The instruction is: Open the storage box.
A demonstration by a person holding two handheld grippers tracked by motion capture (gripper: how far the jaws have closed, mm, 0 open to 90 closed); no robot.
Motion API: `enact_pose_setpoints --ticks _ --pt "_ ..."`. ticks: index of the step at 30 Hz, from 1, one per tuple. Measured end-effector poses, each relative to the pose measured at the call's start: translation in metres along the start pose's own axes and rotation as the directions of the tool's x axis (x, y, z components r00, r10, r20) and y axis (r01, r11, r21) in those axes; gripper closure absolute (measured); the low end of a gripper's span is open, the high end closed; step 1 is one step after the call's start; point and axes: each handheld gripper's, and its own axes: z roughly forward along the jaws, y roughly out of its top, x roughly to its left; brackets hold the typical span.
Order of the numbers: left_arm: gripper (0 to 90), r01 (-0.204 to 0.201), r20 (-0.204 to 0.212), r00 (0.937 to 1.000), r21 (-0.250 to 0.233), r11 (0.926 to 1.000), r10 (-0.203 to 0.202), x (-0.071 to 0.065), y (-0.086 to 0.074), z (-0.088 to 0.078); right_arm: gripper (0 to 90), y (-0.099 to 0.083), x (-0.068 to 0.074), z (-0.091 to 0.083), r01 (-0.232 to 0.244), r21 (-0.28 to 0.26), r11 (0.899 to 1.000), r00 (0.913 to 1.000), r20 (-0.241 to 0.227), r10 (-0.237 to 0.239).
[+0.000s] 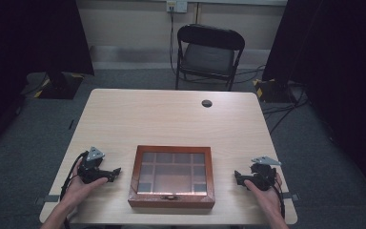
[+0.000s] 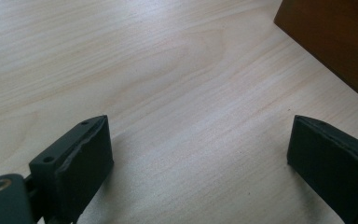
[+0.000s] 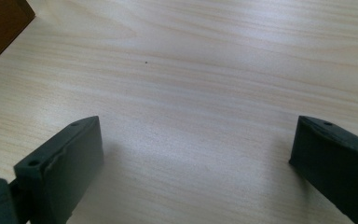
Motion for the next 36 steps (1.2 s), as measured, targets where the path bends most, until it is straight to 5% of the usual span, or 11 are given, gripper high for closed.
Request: enact_pose_setpoints --ticks 7,13,17,23,24,26,30,32,33,34,36 --pt "5.8 -0.001 0.0 1.0 0.001 1.0 0.001 0.0 0.0 0.0 17.1 0.001 0.0 -0.004 -0.001 -0.014 1.0 0.9999 -0.011 0.001" --pt "5.8 -0.001 0.001 1.0 0.001 1.0 0.001 0.0 0.0 0.0 28.7 0.006 0.003 -0.01 0.008 -0.006 1.0 0.9955 -0.094 -0.009" --pt "5.7 0.0 0.001 1.0 0.001 1.0 0.0 0.0 0.0 0.0 40.7 0.01 0.011 -0.014 0.02 -0.003 1.0 0.9818 -0.189 -0.02" --pt "5.6 0.0 0.002 1.0 0.001 1.0 0.0 0.0 0.0 0.0 49.5 0.025 0.03 -0.027 0.077 -0.034 0.996 0.9474 -0.309 -0.084" --pt "5.6 -0.001 0.001 1.0 0.001 1.0 0.001 0.0 0.0 0.0 52.5 0.029 0.036 -0.03 0.093 -0.047 0.995 0.9283 -0.357 -0.104" --pt "5.6 -0.001 0.001 1.0 0.001 1.0 0.001 0.0 0.0 0.0 53.8 0.032 0.044 -0.033 0.118 -0.056 0.991 0.911 -0.391 -0.131" --pt "5.6 0.003 -0.002 1.0 0.002 1.0 -0.003 0.0 0.0 0.0 53.9 0.038 0.057 -0.038 0.184 -0.063 0.981 0.8921 -0.408 -0.194" --pt "5.6 0.003 -0.001 1.0 0.002 1.0 -0.003 0.0 0.0 0.0 54.7 0.042 0.065 -0.04 0.177 -0.073 0.981 0.872 -0.451 -0.191" --pt "5.5 0.003 -0.001 1.0 0.002 1.0 -0.003 0.0 0.0 0.0 56.8 0.045 0.074 -0.043 0.206 -0.091 0.974 0.8432 -0.489 -0.224" --pt "5.5 0.003 -0.002 1.0 0.002 1.0 -0.003 0.0 0.0 0.0 56.8 0.045 0.074 -0.043 0.206 -0.091 0.974 0.8432 -0.489 -0.224" --pt "5.5 0.003 -0.002 1.0 0.002 1.0 -0.003 0.0 0.0 0.0 58.4 0.049 0.084 -0.044 0.225 -0.097 0.969 0.8168 -0.524 -0.242"
